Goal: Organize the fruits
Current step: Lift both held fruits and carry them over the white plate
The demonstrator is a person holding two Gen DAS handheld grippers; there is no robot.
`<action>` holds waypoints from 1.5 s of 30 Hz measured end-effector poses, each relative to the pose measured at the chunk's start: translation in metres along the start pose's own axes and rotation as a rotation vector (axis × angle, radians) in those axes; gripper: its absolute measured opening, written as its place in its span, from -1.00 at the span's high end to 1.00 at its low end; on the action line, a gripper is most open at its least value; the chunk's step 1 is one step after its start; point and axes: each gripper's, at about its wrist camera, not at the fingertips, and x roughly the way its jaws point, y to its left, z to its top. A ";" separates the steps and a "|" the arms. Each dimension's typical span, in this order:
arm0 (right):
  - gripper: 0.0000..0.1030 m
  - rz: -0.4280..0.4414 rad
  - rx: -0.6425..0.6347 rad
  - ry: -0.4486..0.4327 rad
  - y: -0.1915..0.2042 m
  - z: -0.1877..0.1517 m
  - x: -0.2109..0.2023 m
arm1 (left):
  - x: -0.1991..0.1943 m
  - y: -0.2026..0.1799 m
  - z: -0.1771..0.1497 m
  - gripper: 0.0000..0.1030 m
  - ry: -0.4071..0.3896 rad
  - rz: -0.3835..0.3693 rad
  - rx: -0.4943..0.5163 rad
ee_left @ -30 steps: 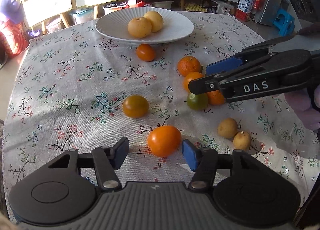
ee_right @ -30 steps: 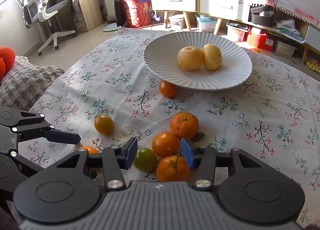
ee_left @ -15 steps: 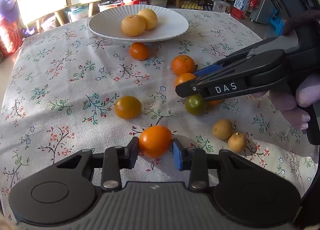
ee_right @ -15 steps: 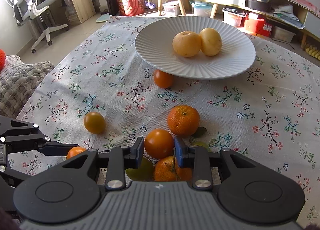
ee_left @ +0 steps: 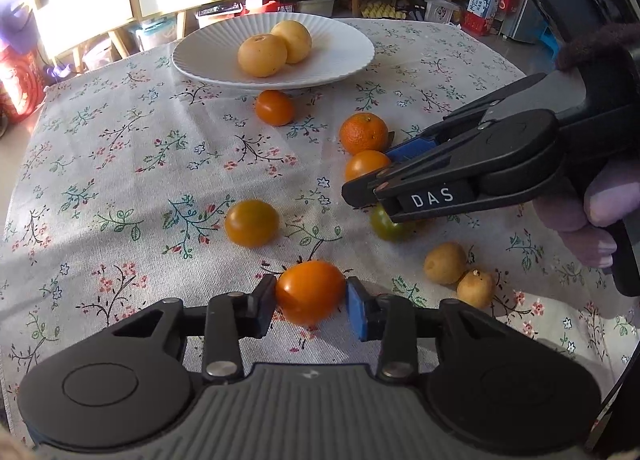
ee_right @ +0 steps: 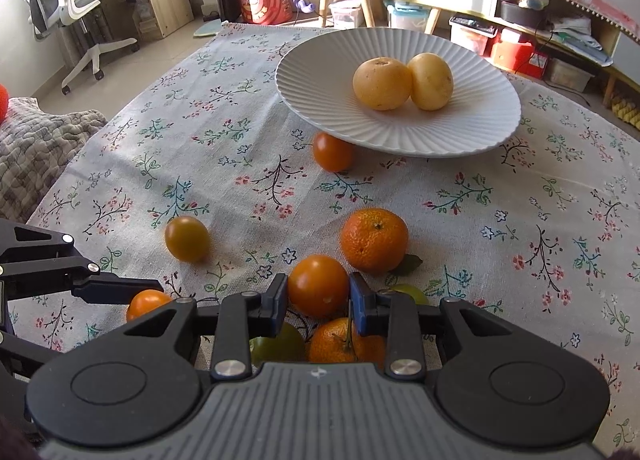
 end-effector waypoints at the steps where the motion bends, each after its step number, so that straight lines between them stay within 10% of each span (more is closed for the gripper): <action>1: 0.44 0.002 0.001 0.001 0.001 0.000 0.000 | 0.000 0.000 0.000 0.37 0.000 0.002 0.001; 45: 0.45 0.036 0.127 -0.113 -0.028 0.030 -0.036 | -0.021 0.017 0.047 0.38 -0.136 0.002 -0.120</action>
